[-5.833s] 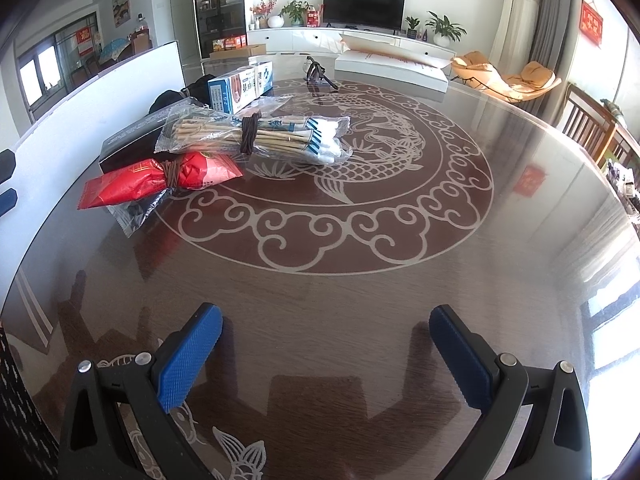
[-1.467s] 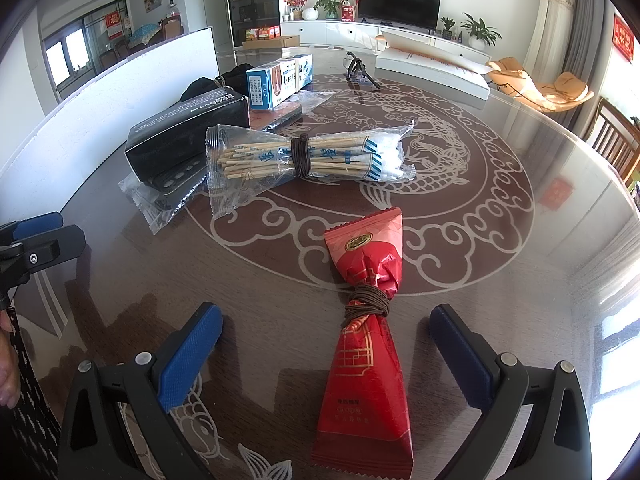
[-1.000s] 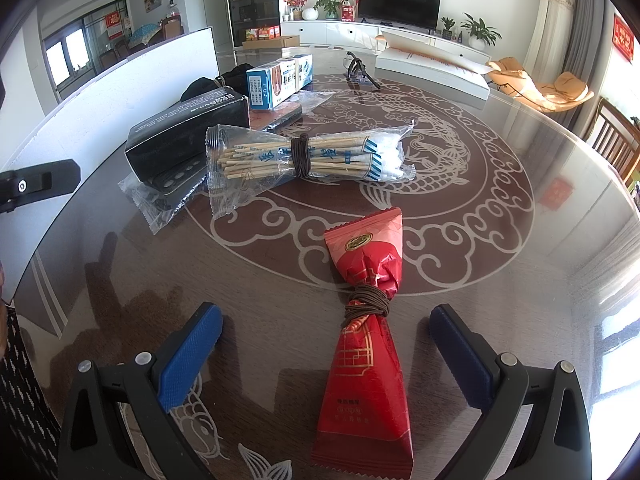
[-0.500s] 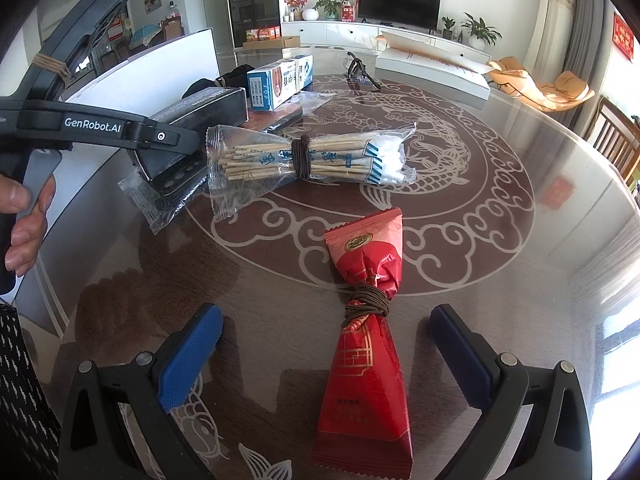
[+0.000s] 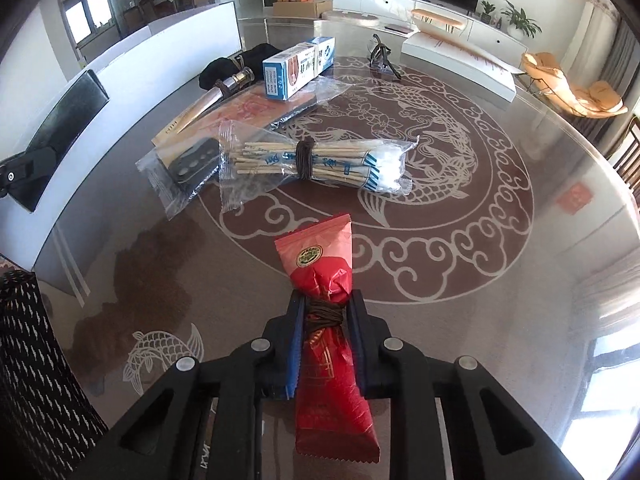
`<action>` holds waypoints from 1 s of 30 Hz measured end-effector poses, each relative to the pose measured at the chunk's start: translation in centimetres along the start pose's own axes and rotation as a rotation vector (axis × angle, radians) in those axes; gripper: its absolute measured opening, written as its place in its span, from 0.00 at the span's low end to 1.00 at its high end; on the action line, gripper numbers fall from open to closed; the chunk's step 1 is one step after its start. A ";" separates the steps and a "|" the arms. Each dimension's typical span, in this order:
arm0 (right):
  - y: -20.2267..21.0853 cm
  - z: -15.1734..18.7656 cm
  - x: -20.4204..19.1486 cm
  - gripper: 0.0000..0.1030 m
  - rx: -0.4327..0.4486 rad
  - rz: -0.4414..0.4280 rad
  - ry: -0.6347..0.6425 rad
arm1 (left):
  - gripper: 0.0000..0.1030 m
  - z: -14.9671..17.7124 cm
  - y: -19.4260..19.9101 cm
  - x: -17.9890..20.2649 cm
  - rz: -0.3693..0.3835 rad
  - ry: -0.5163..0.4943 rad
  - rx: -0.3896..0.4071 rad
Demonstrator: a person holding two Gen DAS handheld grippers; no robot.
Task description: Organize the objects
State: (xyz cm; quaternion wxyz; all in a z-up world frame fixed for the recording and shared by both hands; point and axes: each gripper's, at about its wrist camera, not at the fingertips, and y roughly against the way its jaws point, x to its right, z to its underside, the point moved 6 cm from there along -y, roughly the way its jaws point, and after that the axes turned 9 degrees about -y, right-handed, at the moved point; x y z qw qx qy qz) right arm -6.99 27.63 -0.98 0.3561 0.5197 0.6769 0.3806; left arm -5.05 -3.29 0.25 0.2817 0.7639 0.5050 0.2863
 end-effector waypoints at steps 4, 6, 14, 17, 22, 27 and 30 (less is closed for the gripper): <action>4.1 -3.0 -2.8 0.21 0.089 -0.141 -0.070 | 0.57 -0.7 4.3 -4.1 -0.029 0.061 0.046; 5.9 -5.3 -6.1 0.21 0.126 -0.225 -0.067 | 0.57 -1.1 6.1 -7.2 -0.079 0.091 0.059; 7.9 -12.6 -25.8 0.21 0.143 -0.620 -0.007 | 0.57 0.1 10.4 -21.7 -0.325 0.251 0.017; 6.0 -13.0 -32.4 0.21 0.100 -0.682 0.006 | 0.57 1.8 10.0 -25.0 -0.398 0.289 -0.035; 0.1 -11.4 -38.8 0.38 -0.030 -0.595 0.042 | 0.69 4.3 8.4 -27.6 -0.483 0.354 -0.121; 1.8 -9.6 -36.2 0.74 0.088 -0.539 0.082 | 0.70 5.2 10.0 -25.8 -0.476 0.387 -0.042; 4.1 -8.4 -31.4 0.86 0.228 -0.455 0.131 | 0.70 4.1 10.8 -21.5 -0.433 0.341 0.018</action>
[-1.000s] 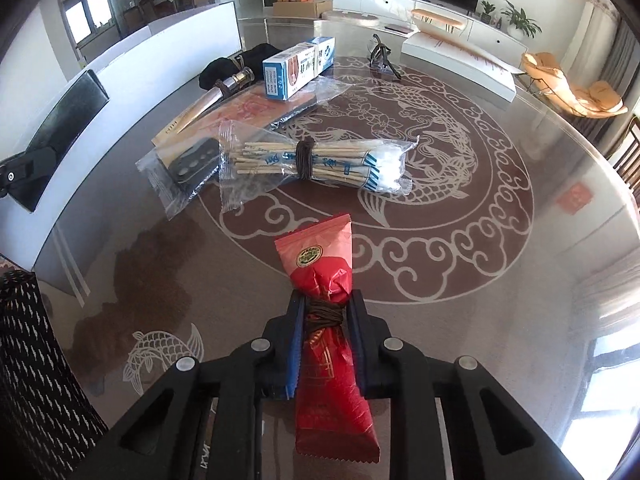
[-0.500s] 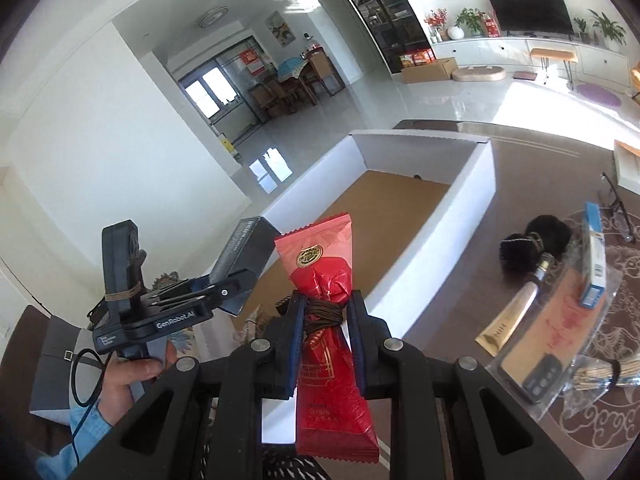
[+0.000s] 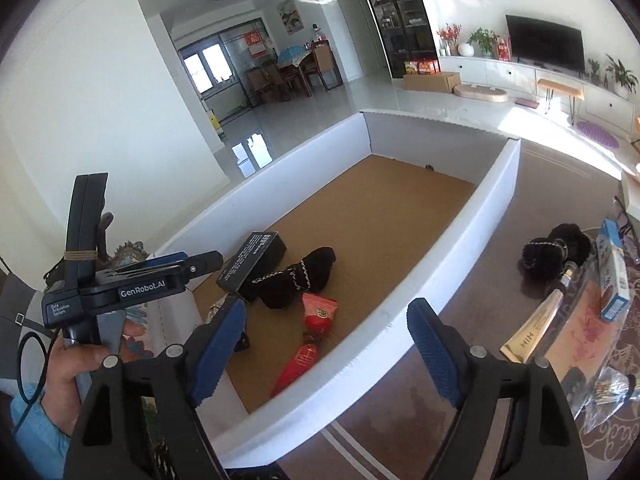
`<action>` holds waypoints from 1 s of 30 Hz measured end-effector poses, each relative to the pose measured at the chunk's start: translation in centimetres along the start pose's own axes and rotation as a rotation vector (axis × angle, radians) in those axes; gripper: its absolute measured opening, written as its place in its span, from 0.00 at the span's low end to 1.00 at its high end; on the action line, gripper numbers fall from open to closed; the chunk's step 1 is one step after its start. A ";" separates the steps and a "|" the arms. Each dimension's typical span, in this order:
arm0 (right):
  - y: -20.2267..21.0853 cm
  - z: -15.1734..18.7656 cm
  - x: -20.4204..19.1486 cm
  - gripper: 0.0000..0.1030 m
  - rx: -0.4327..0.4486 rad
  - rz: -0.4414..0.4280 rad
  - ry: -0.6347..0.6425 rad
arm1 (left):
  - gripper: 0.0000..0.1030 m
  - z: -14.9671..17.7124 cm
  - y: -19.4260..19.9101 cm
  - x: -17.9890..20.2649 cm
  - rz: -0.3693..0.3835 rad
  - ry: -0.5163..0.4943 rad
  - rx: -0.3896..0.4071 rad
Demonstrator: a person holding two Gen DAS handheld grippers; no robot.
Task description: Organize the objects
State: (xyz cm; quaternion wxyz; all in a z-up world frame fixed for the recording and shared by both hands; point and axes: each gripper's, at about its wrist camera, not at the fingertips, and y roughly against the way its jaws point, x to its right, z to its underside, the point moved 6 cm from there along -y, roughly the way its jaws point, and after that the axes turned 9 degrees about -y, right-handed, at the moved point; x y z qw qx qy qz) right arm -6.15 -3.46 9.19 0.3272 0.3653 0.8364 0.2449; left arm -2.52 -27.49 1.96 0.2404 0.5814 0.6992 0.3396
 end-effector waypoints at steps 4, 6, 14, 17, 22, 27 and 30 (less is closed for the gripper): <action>4.3 3.5 7.8 0.94 0.035 0.145 -0.007 | 0.81 1.3 2.7 8.3 0.207 -0.067 0.079; 6.2 5.9 13.0 0.94 0.009 0.221 -0.069 | 0.82 2.7 3.7 13.1 0.325 -0.119 0.087; 15.9 14.7 28.6 0.94 0.008 0.573 -0.277 | 0.90 7.7 -0.5 27.1 0.353 -0.295 -0.051; 17.2 16.7 30.5 0.94 0.001 0.610 -0.306 | 0.90 8.6 -2.5 28.6 0.314 -0.309 -0.063; 16.2 17.6 30.6 0.94 -0.021 0.627 -0.283 | 0.90 8.9 -5.0 28.7 0.211 -0.367 -0.051; 15.2 17.5 29.9 0.96 -0.010 0.638 -0.257 | 0.89 10.2 -7.0 27.8 0.226 -0.326 -0.107; 15.1 17.8 30.4 1.00 -0.011 0.630 -0.298 | 0.90 10.3 -7.5 27.7 0.212 -0.319 -0.112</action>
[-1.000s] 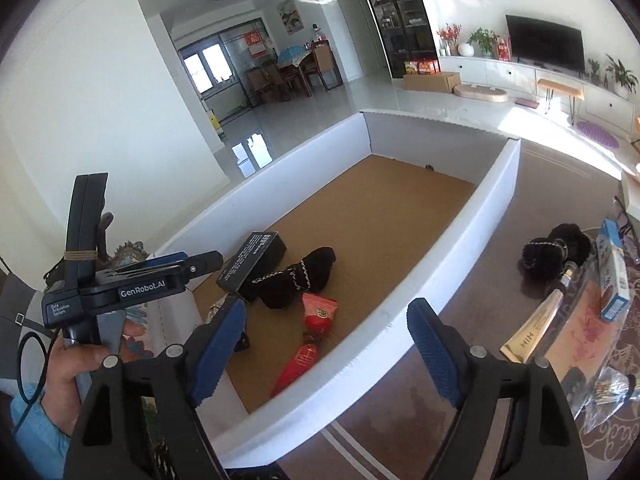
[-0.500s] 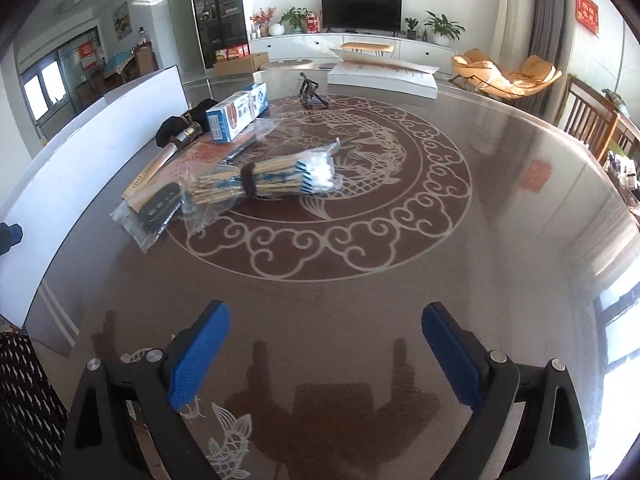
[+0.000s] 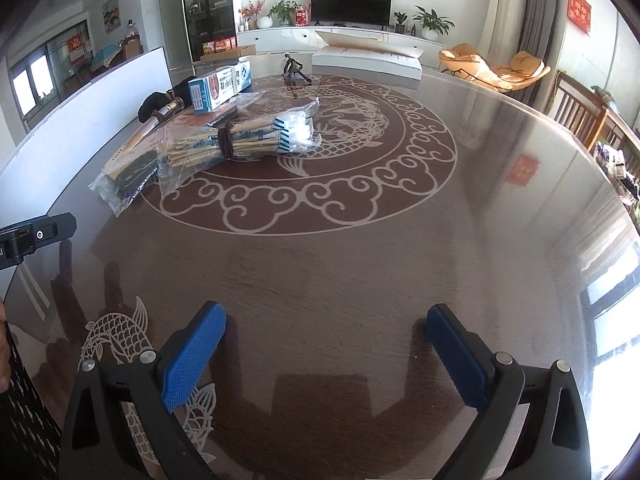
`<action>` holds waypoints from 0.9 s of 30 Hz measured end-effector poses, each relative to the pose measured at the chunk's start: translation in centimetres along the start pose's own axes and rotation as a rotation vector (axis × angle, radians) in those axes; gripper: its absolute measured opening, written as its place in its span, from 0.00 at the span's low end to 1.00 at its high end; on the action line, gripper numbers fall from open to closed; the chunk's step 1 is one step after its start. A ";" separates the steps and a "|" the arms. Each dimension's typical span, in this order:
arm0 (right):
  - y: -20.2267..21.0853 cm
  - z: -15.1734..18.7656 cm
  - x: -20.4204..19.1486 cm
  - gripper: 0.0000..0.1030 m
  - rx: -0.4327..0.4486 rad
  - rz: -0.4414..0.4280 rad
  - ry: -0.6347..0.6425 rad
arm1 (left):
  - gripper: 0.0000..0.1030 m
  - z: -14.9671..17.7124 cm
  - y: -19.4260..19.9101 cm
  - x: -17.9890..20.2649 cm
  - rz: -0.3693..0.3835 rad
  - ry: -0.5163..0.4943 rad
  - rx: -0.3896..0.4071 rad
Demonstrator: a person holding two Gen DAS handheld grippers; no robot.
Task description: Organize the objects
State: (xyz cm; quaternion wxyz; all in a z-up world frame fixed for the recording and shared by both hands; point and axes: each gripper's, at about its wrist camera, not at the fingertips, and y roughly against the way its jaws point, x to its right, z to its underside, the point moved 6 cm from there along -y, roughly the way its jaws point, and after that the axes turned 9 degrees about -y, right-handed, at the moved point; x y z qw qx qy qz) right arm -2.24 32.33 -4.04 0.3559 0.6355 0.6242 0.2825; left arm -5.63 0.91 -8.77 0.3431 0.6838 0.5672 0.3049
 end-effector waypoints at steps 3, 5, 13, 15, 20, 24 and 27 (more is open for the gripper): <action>0.0 0.0 0.0 1.00 -0.001 0.007 0.000 | 0.90 0.4 -0.9 0.4 -0.017 -0.018 -0.041; -0.1 0.0 0.0 1.00 -0.001 0.008 0.000 | 0.90 0.5 -1.1 0.7 -0.032 -0.036 -0.051; -0.1 0.0 0.1 1.00 -0.001 0.007 -0.001 | 1.00 0.9 -1.6 1.4 -0.084 -0.089 -0.083; -0.1 0.0 0.1 1.00 -0.001 0.007 0.000 | 1.00 0.9 -1.5 1.1 -0.085 -0.080 -0.086; -0.1 0.0 0.1 1.00 -0.001 0.007 0.000 | 1.00 1.0 -1.5 1.0 -0.087 -0.078 -0.089; -0.1 0.0 0.1 1.00 -0.001 0.007 0.000 | 1.00 1.1 -1.3 -0.6 -0.126 -0.012 -0.096; -0.1 0.0 0.1 1.00 -0.001 0.007 0.000 | 1.00 1.2 -0.9 -2.2 -0.134 0.065 -0.085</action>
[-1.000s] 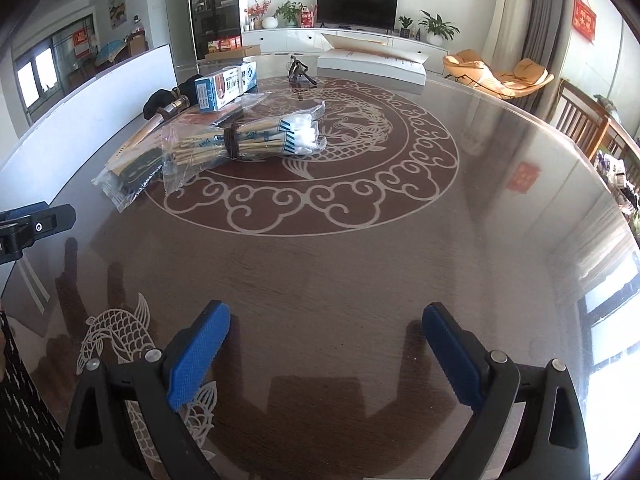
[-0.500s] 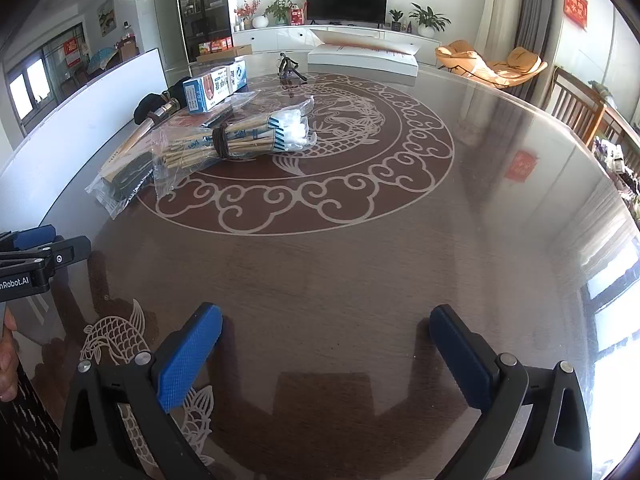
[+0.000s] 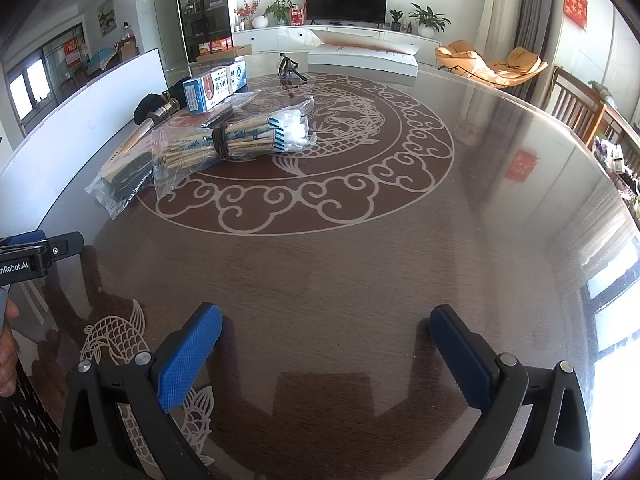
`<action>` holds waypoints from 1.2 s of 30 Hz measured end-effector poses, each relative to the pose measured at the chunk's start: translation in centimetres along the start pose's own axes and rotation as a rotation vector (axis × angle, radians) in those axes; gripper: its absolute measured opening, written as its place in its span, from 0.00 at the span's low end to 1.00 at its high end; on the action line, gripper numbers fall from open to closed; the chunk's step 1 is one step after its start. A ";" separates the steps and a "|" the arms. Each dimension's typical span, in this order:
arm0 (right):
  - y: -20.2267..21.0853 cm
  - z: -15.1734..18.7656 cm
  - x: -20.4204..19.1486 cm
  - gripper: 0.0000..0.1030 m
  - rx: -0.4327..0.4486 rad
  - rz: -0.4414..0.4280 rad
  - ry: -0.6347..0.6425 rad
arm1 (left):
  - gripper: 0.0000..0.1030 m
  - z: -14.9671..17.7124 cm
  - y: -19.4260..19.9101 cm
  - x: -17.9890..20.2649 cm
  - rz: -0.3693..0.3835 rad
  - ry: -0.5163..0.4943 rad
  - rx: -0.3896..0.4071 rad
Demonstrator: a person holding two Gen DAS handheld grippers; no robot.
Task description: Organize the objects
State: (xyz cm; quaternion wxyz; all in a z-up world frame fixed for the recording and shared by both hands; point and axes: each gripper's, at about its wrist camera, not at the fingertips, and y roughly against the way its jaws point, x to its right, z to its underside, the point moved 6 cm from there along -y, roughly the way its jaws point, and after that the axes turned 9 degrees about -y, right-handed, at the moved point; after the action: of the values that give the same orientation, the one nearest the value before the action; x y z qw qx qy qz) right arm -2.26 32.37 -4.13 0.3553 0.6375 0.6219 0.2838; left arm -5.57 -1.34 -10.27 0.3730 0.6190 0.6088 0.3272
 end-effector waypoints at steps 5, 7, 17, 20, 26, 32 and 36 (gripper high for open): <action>0.0 0.0 0.0 1.00 0.000 0.000 0.000 | 1.00 0.1 -0.1 0.1 -0.022 -0.013 -0.006; 0.0 0.0 0.0 1.00 -0.001 -0.001 0.000 | 1.00 0.2 -0.1 0.4 -0.028 -0.024 -0.007; 0.3 -3.2 -1.1 1.00 -0.043 -0.231 -0.193 | 1.00 0.0 -0.1 0.3 -0.032 -0.017 -0.002; -1.3 -6.4 -3.0 0.94 -0.099 -0.303 -0.279 | 1.00 -0.1 -0.1 0.3 -0.033 -0.016 -0.001; -7.0 -11.8 -7.4 0.92 -0.203 -0.271 -0.403 | 1.00 -0.1 -0.1 0.3 -0.031 -0.017 -0.001; -7.5 -11.0 -9.6 0.28 -0.131 -0.101 -0.155 | 1.00 -0.3 -0.1 0.2 -0.016 -0.004 0.005; -5.4 -8.6 -6.9 0.27 -0.090 -0.077 -0.081 | 1.00 -0.4 -0.3 0.5 -0.032 -0.018 -0.001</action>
State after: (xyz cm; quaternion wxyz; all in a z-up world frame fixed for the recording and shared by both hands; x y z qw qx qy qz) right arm -12.79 26.25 -2.86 0.4192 0.6075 0.6177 0.2714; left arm -6.05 -0.86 -10.34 0.3838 0.6118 0.6153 0.3158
